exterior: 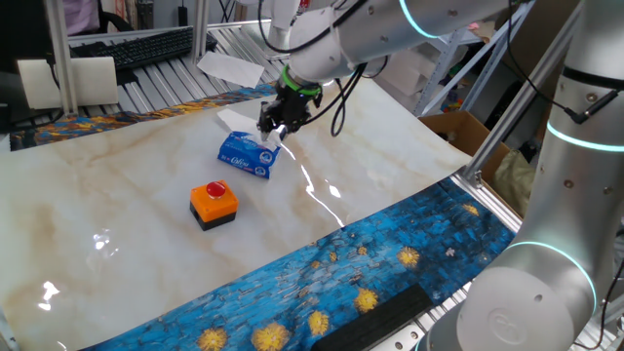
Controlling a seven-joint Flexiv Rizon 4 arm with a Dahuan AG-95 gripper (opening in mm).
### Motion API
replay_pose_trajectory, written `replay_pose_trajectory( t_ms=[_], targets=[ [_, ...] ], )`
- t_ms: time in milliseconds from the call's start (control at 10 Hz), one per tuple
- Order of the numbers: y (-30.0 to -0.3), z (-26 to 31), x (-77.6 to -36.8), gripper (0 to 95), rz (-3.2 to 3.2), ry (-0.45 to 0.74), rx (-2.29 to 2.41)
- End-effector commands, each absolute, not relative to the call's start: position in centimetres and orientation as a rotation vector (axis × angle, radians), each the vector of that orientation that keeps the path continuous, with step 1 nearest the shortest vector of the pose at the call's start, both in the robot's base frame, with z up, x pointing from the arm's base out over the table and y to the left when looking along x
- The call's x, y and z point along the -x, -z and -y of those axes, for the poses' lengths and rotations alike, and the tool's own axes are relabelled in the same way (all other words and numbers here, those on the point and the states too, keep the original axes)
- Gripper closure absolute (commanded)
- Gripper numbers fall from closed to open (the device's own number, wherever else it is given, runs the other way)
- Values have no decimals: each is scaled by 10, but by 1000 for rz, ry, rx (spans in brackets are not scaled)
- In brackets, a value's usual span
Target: Pull out a napkin
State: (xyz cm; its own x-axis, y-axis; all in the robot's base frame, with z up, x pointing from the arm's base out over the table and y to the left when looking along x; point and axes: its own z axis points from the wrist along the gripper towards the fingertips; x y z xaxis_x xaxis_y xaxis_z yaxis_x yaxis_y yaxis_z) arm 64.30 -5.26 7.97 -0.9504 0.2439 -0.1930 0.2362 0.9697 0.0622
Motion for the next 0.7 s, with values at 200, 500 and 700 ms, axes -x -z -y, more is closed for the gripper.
replay_pose_trajectory(
  t_ms=[200, 500, 700],
  targets=[
    [-75, 58, -647, 570, -2917, -72, -382],
    [-68, 61, -652, 570, -2920, -79, -392],
    [-66, 59, -654, 570, -2918, -88, -408]
  ],
)
